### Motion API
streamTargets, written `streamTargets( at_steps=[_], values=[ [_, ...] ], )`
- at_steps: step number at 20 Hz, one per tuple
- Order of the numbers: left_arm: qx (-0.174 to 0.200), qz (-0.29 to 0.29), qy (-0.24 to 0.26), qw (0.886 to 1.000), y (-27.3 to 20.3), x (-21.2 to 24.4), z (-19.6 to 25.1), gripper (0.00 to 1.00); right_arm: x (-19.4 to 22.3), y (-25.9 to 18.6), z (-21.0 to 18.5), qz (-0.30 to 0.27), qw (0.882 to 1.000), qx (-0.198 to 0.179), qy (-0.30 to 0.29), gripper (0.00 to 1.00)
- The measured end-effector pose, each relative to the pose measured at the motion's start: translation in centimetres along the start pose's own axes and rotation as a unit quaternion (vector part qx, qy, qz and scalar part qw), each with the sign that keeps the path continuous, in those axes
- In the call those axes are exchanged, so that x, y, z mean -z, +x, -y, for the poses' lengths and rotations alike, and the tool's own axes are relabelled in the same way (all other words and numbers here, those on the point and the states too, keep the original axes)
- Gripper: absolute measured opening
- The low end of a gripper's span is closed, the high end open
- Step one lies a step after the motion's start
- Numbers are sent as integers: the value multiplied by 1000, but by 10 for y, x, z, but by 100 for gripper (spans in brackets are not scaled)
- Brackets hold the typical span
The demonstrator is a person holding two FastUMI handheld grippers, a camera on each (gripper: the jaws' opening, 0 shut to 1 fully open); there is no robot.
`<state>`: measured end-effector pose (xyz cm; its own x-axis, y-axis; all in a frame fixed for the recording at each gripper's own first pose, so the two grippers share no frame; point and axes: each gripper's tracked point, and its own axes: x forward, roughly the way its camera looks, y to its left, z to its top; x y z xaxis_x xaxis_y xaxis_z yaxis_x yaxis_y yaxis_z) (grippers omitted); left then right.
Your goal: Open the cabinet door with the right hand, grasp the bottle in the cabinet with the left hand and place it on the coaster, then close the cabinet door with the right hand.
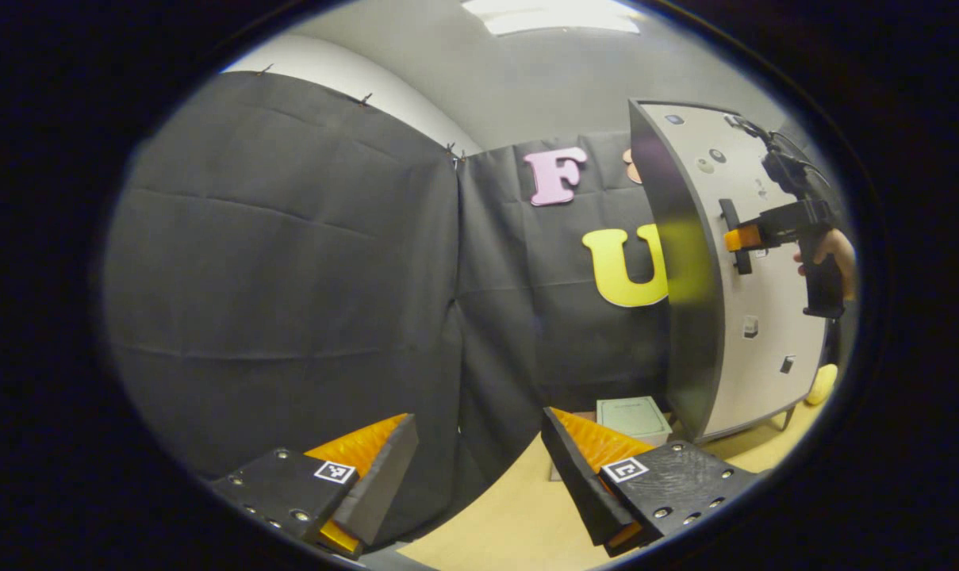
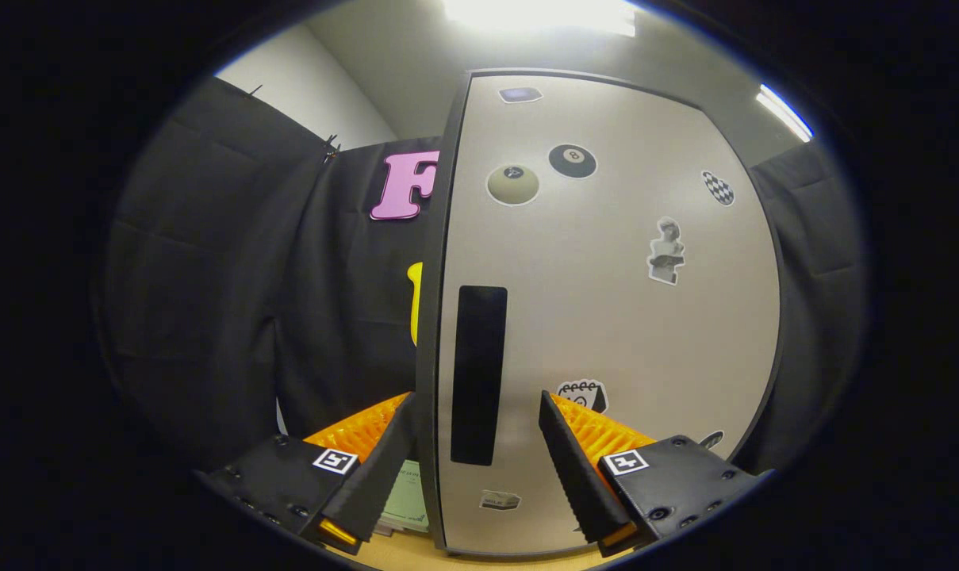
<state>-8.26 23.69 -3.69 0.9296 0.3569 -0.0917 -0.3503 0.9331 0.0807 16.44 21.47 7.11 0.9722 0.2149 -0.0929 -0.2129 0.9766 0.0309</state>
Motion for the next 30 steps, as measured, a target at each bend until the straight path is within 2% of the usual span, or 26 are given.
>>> streamTargets(
  at_steps=[2,3,4,7,9,12,13,20,30],
  values=[
    [-3,-3,1,1000,-2,2,-2,96,0,7,0,-13,1000,-1,4,92],
    [-4,-3,1,1000,-2,2,-2,96,3,9,0,-20,1000,-1,8,80],
    [-3,-2,0,1000,-2,2,-1,96,5,13,0,-26,1000,-1,14,75],
    [1,0,-4,1000,-4,1,2,96,7,19,0,-43,999,2,21,72],
    [3,0,-4,1000,-4,0,6,96,5,21,-2,-46,998,0,29,42],
    [4,2,-6,1000,-7,1,6,96,6,19,-2,-61,998,1,28,34],
    [4,2,-7,1000,-8,2,5,96,6,21,-1,-66,997,-3,32,19],
    [18,13,-18,1000,5,-3,18,96,5,0,-3,-80,995,-46,43,20],
    [101,41,-22,994,12,-27,88,97,0,-52,0,-90,990,-96,51,20]
  ],
)
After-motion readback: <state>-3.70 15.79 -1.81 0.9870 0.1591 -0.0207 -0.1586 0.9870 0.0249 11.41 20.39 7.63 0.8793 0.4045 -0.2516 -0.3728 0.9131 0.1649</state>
